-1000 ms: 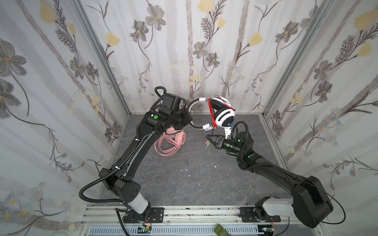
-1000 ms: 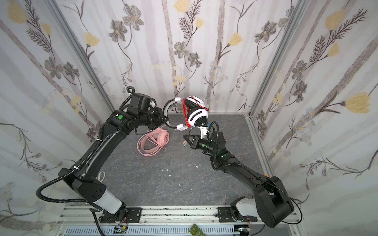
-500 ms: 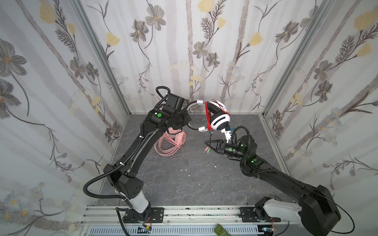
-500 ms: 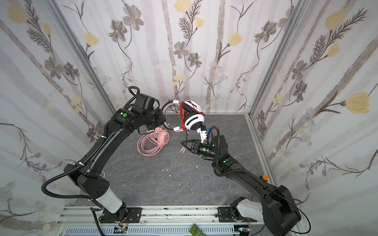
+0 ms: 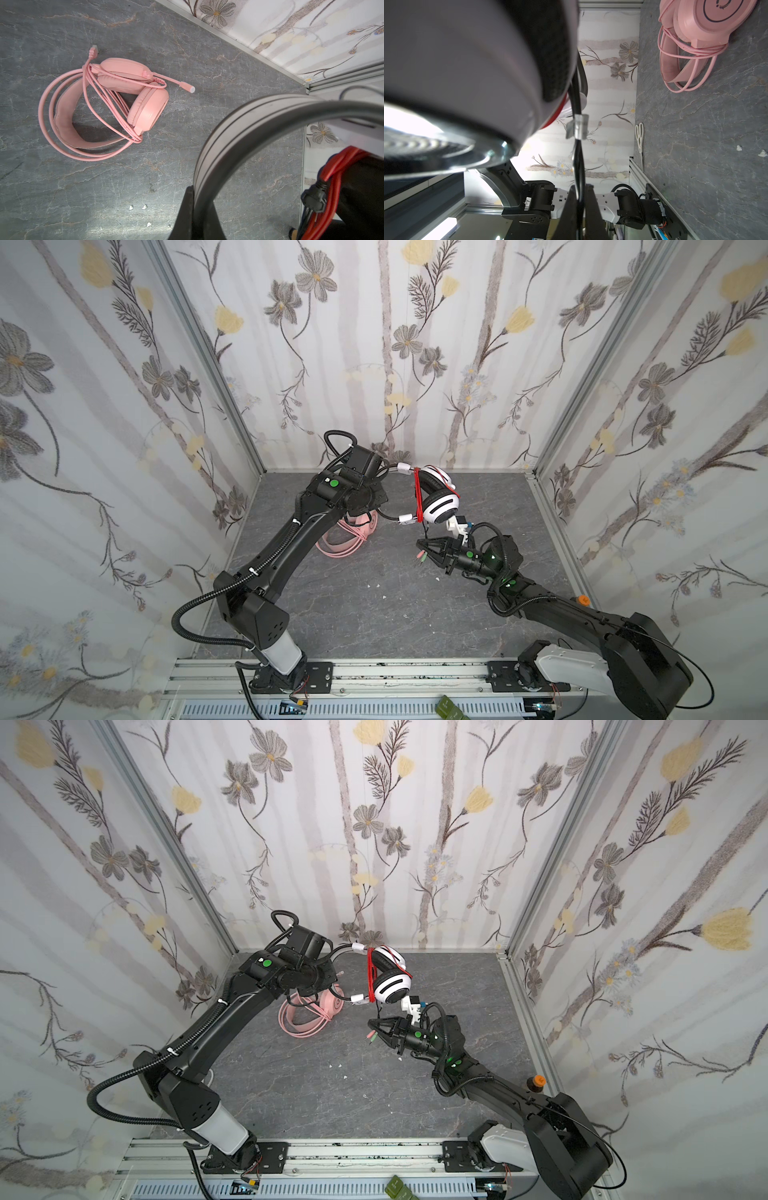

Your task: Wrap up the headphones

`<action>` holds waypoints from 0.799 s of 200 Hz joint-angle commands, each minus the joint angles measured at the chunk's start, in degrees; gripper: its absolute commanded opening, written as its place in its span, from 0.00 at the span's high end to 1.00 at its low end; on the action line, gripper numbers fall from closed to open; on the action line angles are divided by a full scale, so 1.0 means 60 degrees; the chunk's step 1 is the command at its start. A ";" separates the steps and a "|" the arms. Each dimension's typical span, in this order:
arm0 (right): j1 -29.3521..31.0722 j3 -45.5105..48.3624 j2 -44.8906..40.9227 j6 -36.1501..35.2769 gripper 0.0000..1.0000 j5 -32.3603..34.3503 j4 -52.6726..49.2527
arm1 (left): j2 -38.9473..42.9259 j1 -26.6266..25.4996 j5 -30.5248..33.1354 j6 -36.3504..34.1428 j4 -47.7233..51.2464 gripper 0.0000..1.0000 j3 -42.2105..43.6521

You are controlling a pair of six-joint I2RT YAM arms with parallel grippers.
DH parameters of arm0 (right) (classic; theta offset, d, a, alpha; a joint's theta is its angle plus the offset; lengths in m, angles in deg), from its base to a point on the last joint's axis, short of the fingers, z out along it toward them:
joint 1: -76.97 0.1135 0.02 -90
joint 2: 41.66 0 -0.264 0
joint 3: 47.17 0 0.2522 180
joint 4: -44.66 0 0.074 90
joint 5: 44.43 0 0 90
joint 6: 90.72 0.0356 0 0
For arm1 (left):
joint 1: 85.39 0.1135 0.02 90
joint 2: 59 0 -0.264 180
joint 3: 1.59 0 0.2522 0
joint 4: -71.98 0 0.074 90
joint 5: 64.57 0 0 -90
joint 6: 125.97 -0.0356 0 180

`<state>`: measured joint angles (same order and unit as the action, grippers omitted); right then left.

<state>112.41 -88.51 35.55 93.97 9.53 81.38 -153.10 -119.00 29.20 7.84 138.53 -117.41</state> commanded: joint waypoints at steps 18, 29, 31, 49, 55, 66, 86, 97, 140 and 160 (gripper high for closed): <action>0.0183 0.0470 -0.0163 0.2081 1.00 0.0548 0.0753 | 0.0153 -0.0249 0.0944 0.0146 -0.1317 1.00 0.0769; 0.0187 0.0462 -0.0243 0.2122 1.00 0.0520 0.0009 | 0.0211 -0.0356 0.1032 0.0176 -0.1494 1.00 0.1140; 0.0187 0.0457 -0.0260 0.2123 1.00 0.0507 -0.0148 | 0.0214 -0.0378 0.1046 0.0181 -0.1520 1.00 0.1203; 0.0202 0.0730 -0.0467 0.2362 1.00 0.0742 -0.0735 | 0.0287 -0.0570 0.1186 0.0238 -0.1812 1.00 0.1816; 0.0214 0.0893 -0.0549 0.2503 1.00 0.0895 -0.0791 | 0.0280 -0.0613 0.1194 0.0269 -0.1908 1.00 0.1995; 0.0209 0.1227 -0.0660 0.2696 1.00 0.1123 -0.0838 | 0.0267 -0.0721 0.1188 0.0361 -0.2061 1.00 0.2298; 0.0215 0.1707 -0.0835 0.2860 0.99 0.1543 -0.1183 | 0.0206 -0.0895 0.1210 0.0522 -0.2325 1.00 0.2781; 0.0212 0.1872 -0.0911 0.2917 0.99 0.1800 -0.1483 | 0.0161 -0.0959 0.1225 0.0678 -0.2457 1.00 0.3049; 0.0216 0.2090 -0.1017 0.2920 0.94 0.2647 -0.2540 | 0.0025 -0.1172 0.1031 0.1253 -0.3128 1.00 0.4181; 0.0208 0.2085 -0.0936 0.2906 0.92 0.2919 -0.2959 | -0.0149 -0.1301 0.0905 0.1502 -0.3413 1.00 0.4497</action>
<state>113.66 -76.07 29.58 108.27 22.69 67.11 -153.01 -126.19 34.38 12.61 125.20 -91.84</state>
